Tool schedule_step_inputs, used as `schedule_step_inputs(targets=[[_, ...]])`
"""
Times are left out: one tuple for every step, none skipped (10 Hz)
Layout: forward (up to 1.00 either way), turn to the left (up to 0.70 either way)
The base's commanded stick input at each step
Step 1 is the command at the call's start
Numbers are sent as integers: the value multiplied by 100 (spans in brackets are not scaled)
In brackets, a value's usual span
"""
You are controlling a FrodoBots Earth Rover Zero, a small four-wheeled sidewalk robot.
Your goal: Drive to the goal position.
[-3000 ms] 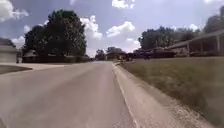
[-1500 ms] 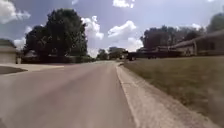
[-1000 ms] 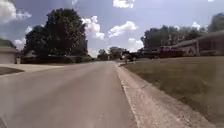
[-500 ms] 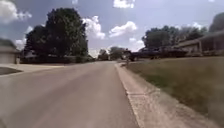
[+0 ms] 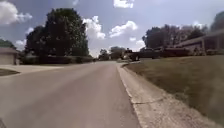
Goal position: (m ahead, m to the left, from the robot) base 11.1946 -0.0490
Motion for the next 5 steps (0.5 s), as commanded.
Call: schedule_step_inputs(targets=[[70, 0], [70, 0], [70, 0], [70, 0], [70, 0]])
